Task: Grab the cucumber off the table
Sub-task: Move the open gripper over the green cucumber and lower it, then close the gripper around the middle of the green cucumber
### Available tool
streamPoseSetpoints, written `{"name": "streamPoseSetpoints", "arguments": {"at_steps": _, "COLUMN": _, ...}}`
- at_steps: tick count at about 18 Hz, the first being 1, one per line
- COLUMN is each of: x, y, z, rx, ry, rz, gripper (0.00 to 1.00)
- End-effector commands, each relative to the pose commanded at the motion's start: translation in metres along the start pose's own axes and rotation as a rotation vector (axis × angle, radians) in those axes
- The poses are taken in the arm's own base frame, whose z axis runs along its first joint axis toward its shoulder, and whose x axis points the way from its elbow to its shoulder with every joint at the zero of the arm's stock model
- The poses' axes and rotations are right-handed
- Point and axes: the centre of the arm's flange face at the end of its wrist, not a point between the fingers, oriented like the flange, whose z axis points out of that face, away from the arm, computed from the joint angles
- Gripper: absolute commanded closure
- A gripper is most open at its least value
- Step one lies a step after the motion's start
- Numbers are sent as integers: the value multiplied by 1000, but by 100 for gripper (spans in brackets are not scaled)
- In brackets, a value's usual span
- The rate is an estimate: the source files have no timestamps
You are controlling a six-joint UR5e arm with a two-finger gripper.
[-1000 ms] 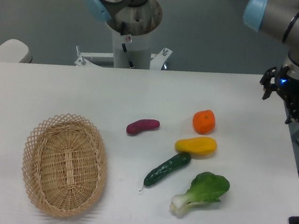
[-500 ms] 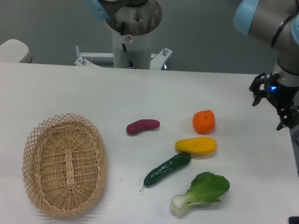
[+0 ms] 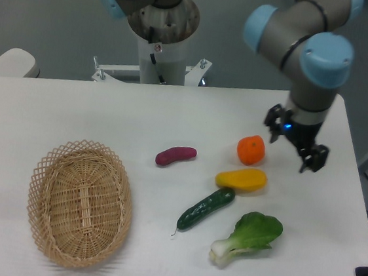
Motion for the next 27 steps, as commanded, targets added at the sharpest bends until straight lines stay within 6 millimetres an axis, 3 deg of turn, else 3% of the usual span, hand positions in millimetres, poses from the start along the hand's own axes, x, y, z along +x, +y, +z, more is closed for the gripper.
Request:
{"name": "streamPoseSetpoints", "arguments": {"at_steps": 4, "x": 30, "y": -42, "z": 17, "rx": 17, "ry": -12, "rz": -27, "gripper": 0}}
{"name": "streamPoseSetpoints", "arguments": {"at_steps": 9, "x": 47, "y": -85, "z": 42, "rx": 21, "ry": -22, "rz": -53, "gripper": 0}}
{"name": "streamPoseSetpoints", "arguments": {"at_steps": 15, "x": 52, "y": -104, "z": 75, "rx": 13, "ry": 7, "rz": -83, "gripper": 0}}
{"name": "streamPoseSetpoints", "arguments": {"at_steps": 23, "x": 61, "y": -107, "z": 132, "rx": -6, "ry": 42, "rz": -119, "gripper": 0}}
{"name": "streamPoseSetpoints", "arguments": {"at_steps": 27, "x": 55, "y": -108, "z": 135, "rx": -5, "ry": 39, "rz": -113, "gripper": 0}}
